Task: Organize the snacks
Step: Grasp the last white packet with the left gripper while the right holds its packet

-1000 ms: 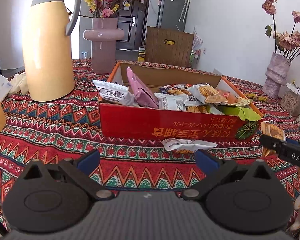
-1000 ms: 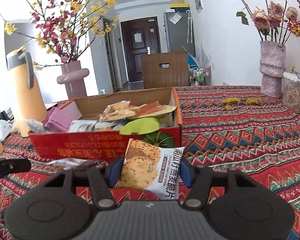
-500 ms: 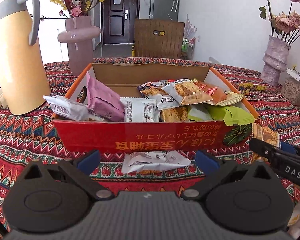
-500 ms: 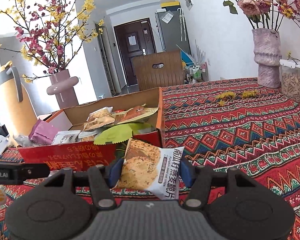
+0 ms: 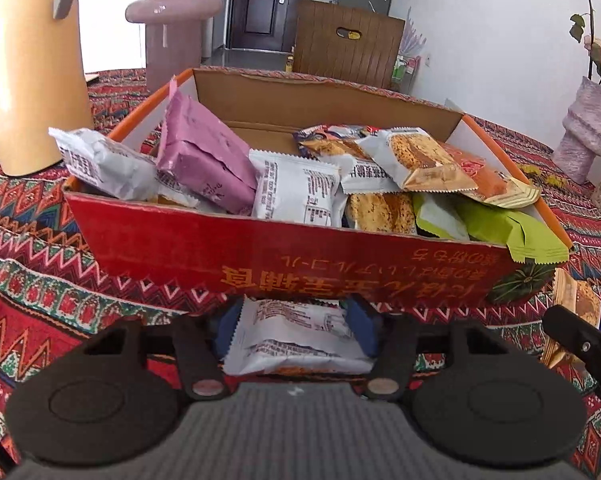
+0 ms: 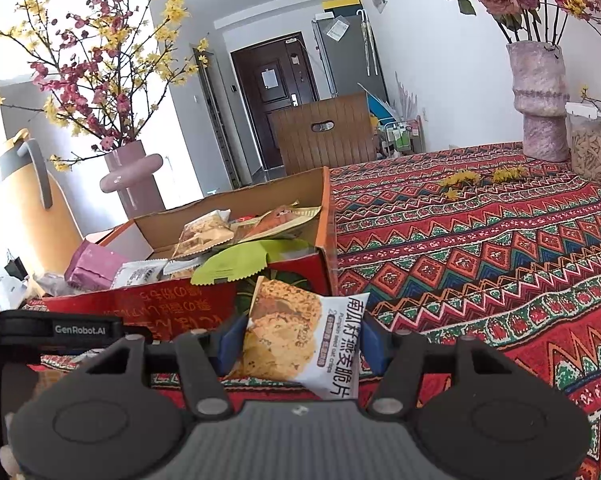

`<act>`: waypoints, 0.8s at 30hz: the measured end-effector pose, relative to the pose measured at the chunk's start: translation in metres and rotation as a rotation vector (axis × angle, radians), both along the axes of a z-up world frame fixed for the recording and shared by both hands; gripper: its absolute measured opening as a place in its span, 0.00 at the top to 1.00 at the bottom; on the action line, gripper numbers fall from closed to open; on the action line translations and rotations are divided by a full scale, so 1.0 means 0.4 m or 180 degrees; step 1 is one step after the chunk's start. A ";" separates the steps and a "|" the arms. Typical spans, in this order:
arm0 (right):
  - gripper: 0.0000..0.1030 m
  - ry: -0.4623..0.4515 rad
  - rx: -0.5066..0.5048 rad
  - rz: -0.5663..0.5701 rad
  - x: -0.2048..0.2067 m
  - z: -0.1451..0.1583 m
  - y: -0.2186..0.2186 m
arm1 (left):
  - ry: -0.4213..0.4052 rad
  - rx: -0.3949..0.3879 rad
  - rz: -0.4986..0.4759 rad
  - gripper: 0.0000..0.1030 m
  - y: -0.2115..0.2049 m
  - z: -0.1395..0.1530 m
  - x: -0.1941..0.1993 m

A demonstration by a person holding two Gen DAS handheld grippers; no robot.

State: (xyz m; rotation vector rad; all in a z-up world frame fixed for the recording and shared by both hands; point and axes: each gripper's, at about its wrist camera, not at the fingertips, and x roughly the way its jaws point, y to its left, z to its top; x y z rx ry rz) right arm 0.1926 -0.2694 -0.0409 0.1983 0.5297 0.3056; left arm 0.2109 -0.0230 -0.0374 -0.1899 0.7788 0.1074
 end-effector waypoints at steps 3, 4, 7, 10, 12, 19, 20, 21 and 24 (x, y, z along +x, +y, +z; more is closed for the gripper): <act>0.42 0.0022 -0.0005 -0.0014 0.004 -0.003 0.002 | -0.0099 0.0006 -0.0036 0.65 -0.001 0.011 -0.012; 0.42 0.0027 -0.0007 -0.0018 0.005 -0.004 0.002 | -0.0123 0.0007 -0.0055 0.67 -0.002 0.013 -0.015; 0.42 0.0046 -0.0016 -0.0041 0.009 -0.007 0.003 | -0.0186 0.0072 -0.0091 0.75 -0.010 0.021 -0.031; 0.42 0.0053 -0.0023 -0.0068 0.012 -0.008 0.001 | -0.0232 0.0077 -0.0111 0.79 -0.008 0.031 -0.047; 0.42 0.0046 -0.0037 -0.0084 0.011 -0.008 0.003 | -0.0264 0.0071 -0.0118 0.83 -0.003 0.039 -0.062; 0.42 0.0002 -0.0085 -0.0152 0.007 -0.008 0.005 | -0.0425 0.0056 -0.0153 0.90 0.018 0.068 -0.123; 0.42 -0.0009 -0.0094 -0.0166 0.006 -0.007 0.005 | -0.0453 0.0048 -0.0157 0.90 0.021 0.074 -0.133; 0.42 -0.0022 -0.0104 -0.0180 0.004 -0.006 0.006 | -0.0474 0.0044 -0.0159 0.90 0.025 0.078 -0.141; 0.42 -0.0058 -0.0129 -0.0206 -0.001 -0.005 0.007 | -0.0496 0.0040 -0.0186 0.87 0.034 0.088 -0.156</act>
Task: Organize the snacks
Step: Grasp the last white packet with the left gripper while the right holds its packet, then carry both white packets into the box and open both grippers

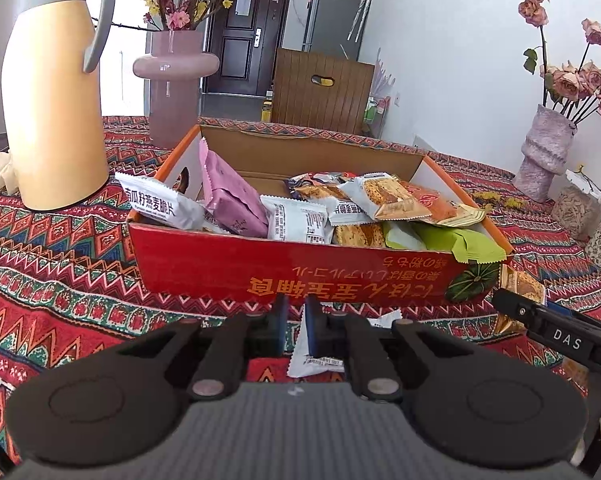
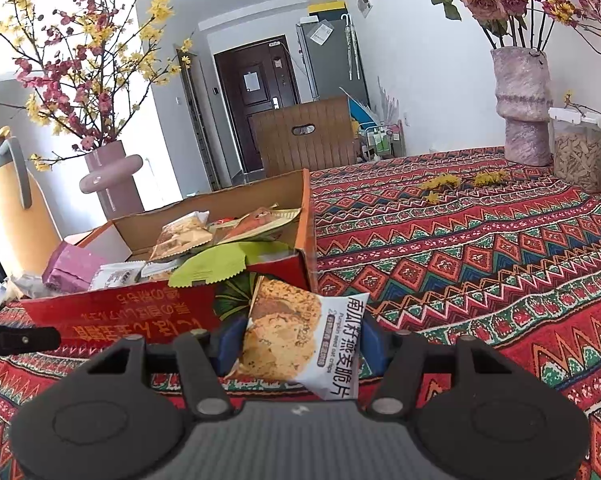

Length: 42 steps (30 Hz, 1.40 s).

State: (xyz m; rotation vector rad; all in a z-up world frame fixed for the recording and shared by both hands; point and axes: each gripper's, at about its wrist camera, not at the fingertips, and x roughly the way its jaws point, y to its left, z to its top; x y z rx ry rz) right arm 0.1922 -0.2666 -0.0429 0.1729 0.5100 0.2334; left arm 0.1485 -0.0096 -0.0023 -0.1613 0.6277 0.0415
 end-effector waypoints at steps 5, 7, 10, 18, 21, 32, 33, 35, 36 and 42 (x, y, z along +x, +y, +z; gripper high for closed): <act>0.42 -0.0034 -0.0009 0.0006 -0.005 0.003 0.002 | 0.0012 0.0104 -0.0032 0.26 -0.022 0.000 0.006; 0.42 -0.0047 -0.0001 0.0018 -0.009 0.003 0.000 | 0.0054 0.0146 -0.0105 0.18 -0.048 -0.003 0.020; 0.42 -0.0075 0.0028 0.0040 -0.014 0.006 -0.005 | 0.0229 0.0183 -0.0193 0.02 -0.086 -0.022 0.059; 0.42 -0.0090 0.0092 0.0095 -0.018 0.008 -0.009 | 0.0616 0.0311 -0.0111 0.08 -0.122 -0.106 0.137; 0.41 -0.0074 0.0101 0.0103 -0.016 0.007 -0.008 | 0.0592 0.0383 -0.0079 0.20 -0.120 -0.113 0.138; 0.41 -0.0051 0.0065 0.0070 -0.012 0.004 -0.003 | 0.0422 0.0315 -0.0248 0.49 -0.118 -0.083 0.092; 0.41 -0.0072 0.0062 0.0069 -0.015 0.005 -0.002 | 0.0392 0.0309 -0.0248 0.50 -0.115 -0.076 0.085; 0.41 -0.0136 0.0057 0.0085 -0.024 0.012 0.000 | 0.0308 0.0285 -0.0271 0.49 -0.109 -0.053 0.066; 0.41 -0.0172 0.0048 0.0098 -0.031 0.019 0.002 | 0.0254 0.0281 -0.0280 0.49 -0.106 -0.040 0.057; 0.41 -0.0394 0.0043 0.0208 -0.055 0.089 0.027 | -0.0171 0.0300 -0.0273 0.49 -0.078 0.068 0.029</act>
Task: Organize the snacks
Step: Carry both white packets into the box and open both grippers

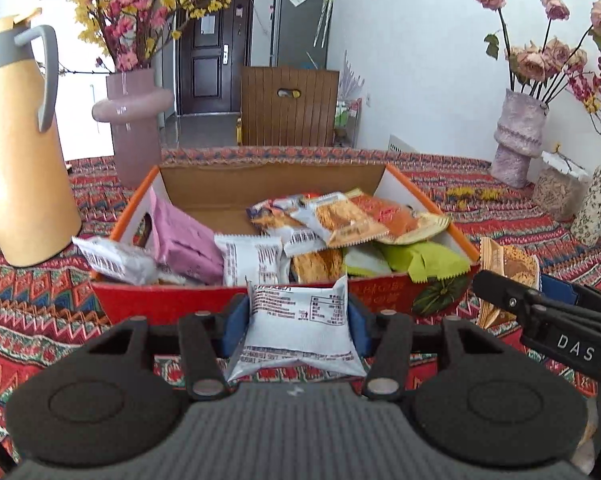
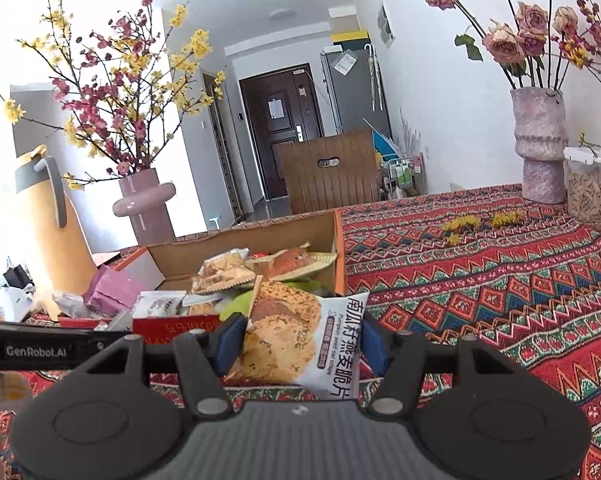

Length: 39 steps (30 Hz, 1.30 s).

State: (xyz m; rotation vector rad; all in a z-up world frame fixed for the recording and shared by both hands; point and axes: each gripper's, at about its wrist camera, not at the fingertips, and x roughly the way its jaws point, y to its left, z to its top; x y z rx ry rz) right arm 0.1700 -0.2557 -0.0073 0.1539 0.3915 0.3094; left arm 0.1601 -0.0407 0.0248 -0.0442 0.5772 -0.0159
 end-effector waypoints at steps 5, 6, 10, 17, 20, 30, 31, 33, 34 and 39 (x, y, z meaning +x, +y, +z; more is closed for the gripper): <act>0.41 -0.0175 -0.0028 0.0076 0.026 0.075 0.038 | -0.0148 0.0036 0.0095 0.49 0.028 0.062 0.036; 0.41 -0.0196 -0.0035 0.0093 0.038 0.088 0.047 | -0.0181 0.0047 0.0124 0.49 0.035 0.074 0.045; 0.41 -0.0185 -0.0097 0.0178 0.108 0.121 0.099 | -0.0267 0.0045 0.0254 0.49 0.068 0.098 0.092; 0.41 -0.0045 -0.0207 0.0251 0.233 0.116 0.182 | -0.0208 0.0053 0.0475 0.48 0.130 0.094 0.188; 0.41 0.0046 -0.0268 0.0257 0.271 0.098 0.203 | -0.0177 0.0077 0.0531 0.45 0.146 0.082 0.218; 0.00 0.0113 -0.0276 0.0183 0.281 0.080 0.205 | -0.0330 -0.0016 0.0665 0.00 0.176 0.075 0.194; 0.00 0.0102 -0.0270 0.0179 0.275 0.084 0.201 | -0.0359 -0.0024 0.0664 0.00 0.177 0.080 0.184; 0.00 0.0085 -0.0245 0.0156 0.257 0.091 0.189 | -0.0389 -0.0032 0.0652 0.00 0.179 0.089 0.165; 0.00 0.0080 -0.0232 0.0149 0.248 0.093 0.183 | -0.0405 -0.0035 0.0641 0.00 0.179 0.093 0.156; 0.00 0.0102 -0.0213 0.0140 0.184 0.097 0.154 | -0.0521 -0.0022 0.0666 0.00 0.179 0.106 0.089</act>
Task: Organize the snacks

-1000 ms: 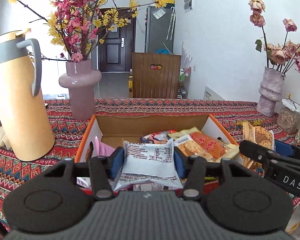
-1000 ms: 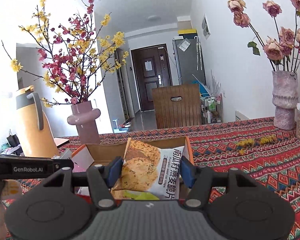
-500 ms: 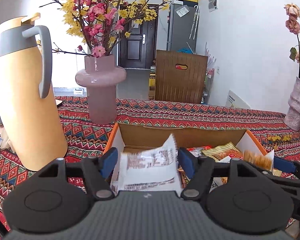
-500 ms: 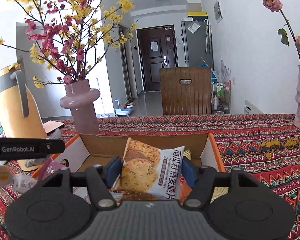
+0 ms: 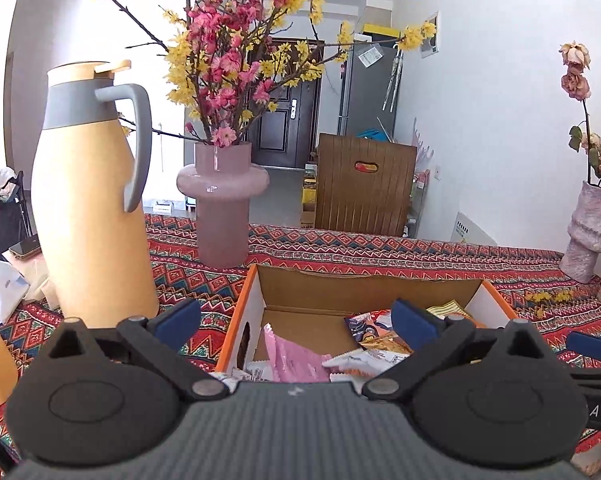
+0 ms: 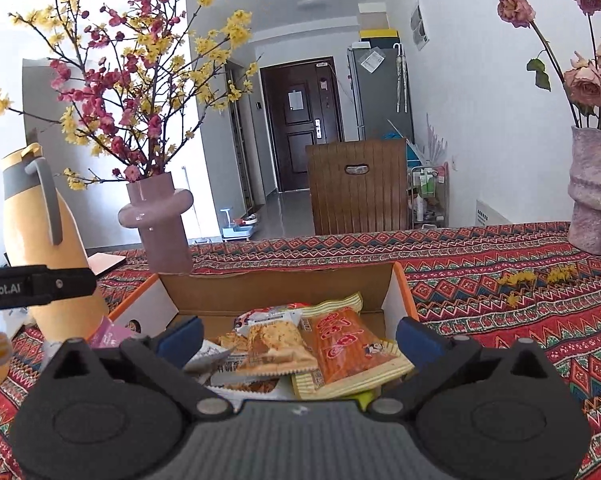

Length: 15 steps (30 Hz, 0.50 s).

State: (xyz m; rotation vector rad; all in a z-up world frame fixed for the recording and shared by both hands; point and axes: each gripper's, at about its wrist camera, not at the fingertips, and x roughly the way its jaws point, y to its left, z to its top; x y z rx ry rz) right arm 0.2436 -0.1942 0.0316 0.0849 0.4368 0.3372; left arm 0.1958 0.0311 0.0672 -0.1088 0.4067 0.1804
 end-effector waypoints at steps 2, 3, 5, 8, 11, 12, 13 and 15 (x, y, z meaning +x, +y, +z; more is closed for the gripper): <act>0.00 0.0019 -0.0006 0.0015 -0.028 -0.003 -0.009 | -0.0022 -0.0007 -0.0047 0.00 0.001 0.004 -0.031; 0.00 0.0032 -0.0017 0.0022 -0.044 -0.004 -0.012 | -0.0024 0.0004 -0.0061 0.00 -0.001 0.006 -0.045; 0.00 0.0057 -0.0034 0.0039 -0.074 -0.008 -0.019 | -0.0020 0.0044 -0.0083 0.00 -0.004 0.004 -0.072; 0.00 0.0123 -0.0059 0.0059 -0.118 -0.016 -0.027 | 0.0057 0.0070 -0.0118 0.00 -0.004 -0.006 -0.111; 0.00 0.0197 -0.0077 0.0083 -0.153 -0.026 -0.029 | 0.0148 0.0061 -0.0125 0.00 -0.002 -0.024 -0.141; 0.00 0.0219 -0.0080 0.0084 -0.163 -0.030 -0.031 | 0.0173 0.0056 -0.0125 0.00 0.000 -0.028 -0.148; 0.00 0.0240 -0.0080 0.0085 -0.175 -0.034 -0.033 | 0.0209 0.0045 -0.0128 0.00 0.002 -0.036 -0.157; 0.00 0.0289 -0.0081 0.0093 -0.192 -0.042 -0.034 | 0.0282 0.0018 -0.0133 0.00 0.007 -0.050 -0.169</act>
